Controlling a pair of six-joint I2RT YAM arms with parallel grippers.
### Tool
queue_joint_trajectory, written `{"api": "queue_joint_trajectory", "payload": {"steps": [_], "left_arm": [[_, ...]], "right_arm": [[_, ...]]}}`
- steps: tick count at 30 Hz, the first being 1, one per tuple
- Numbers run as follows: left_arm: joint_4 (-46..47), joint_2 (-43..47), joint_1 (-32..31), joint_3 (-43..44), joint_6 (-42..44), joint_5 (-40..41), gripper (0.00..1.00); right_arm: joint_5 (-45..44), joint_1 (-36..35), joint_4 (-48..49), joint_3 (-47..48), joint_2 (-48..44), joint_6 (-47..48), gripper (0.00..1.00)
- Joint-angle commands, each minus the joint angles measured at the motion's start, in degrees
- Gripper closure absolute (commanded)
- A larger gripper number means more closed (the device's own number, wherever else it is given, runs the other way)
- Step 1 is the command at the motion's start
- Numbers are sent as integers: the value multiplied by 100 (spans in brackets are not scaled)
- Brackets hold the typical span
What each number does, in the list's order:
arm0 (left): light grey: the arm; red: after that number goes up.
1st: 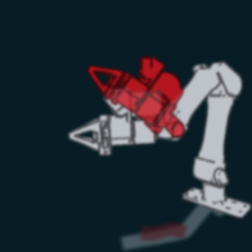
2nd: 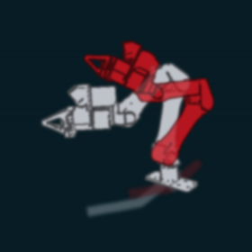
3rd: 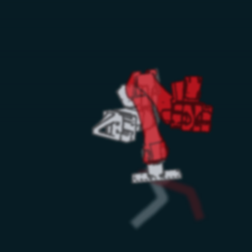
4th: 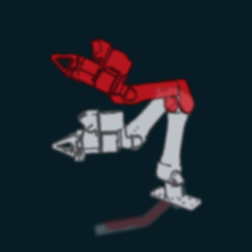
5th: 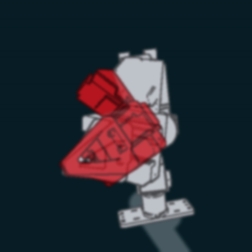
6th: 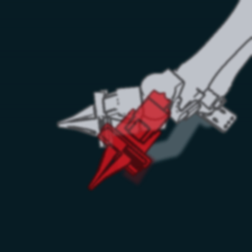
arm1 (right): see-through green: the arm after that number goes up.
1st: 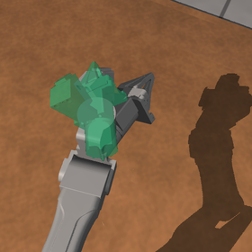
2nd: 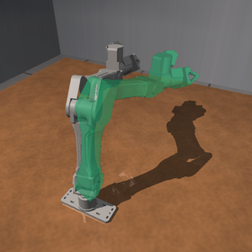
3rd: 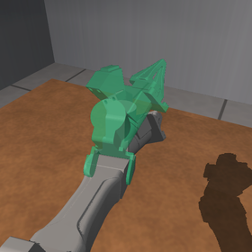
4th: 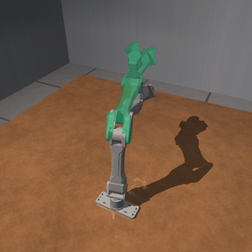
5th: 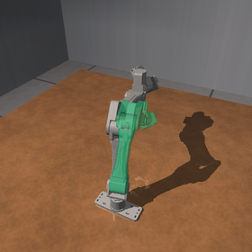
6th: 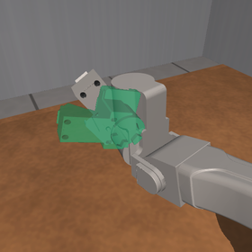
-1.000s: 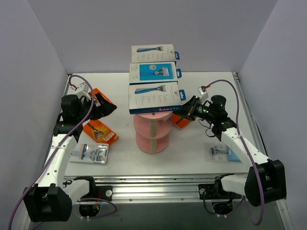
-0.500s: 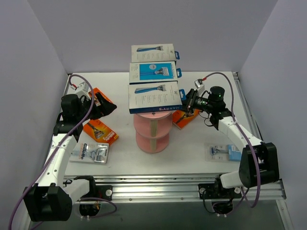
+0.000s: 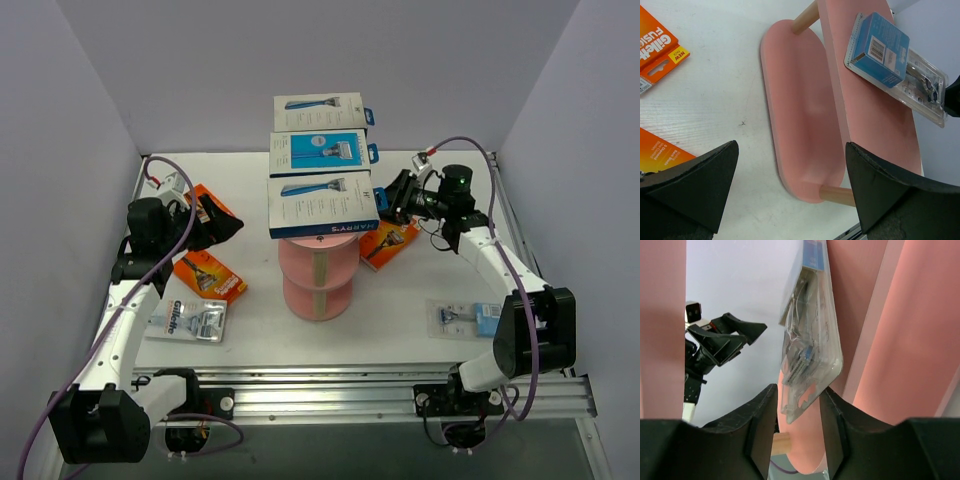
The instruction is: Place and organize the shaving razors onto the shelf
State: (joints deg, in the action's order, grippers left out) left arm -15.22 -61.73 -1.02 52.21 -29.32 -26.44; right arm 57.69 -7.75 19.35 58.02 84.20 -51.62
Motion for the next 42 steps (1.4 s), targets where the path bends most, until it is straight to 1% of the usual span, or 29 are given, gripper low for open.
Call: {"api": "queue_joint_trajectory", "payload": {"steps": [1, 2, 3, 7, 11, 16, 22, 29, 42], "left_arm": [[239, 4, 23, 70, 67, -107, 3], [239, 4, 23, 70, 67, -107, 3], [248, -5, 23, 70, 67, -107, 3], [248, -5, 23, 62, 67, -116, 3], [265, -14, 23, 62, 58, -125, 3], [274, -5, 23, 62, 58, -125, 3], [274, -14, 23, 62, 58, -125, 3], [274, -40, 23, 62, 49, -134, 3], [274, -40, 23, 62, 58, -143, 3]], "right_arm": [[-196, 107, -361, 412, -97, 291, 64], [-310, 133, -536, 447, -115, 397, 64], [-450, 151, -956, 499, -141, 650, 64], [-1144, 168, -1530, 509, -299, 986, 63], [-1347, 168, -1610, 368, -352, 1057, 63], [-1392, 177, -1558, 394, -370, 1092, 64], [-1471, 160, -1689, 667, -194, 1162, 65], [-1498, 125, -1628, 895, 61, 1189, 67], [-1463, -60, -1619, 1554, 746, 1268, 68]]}}
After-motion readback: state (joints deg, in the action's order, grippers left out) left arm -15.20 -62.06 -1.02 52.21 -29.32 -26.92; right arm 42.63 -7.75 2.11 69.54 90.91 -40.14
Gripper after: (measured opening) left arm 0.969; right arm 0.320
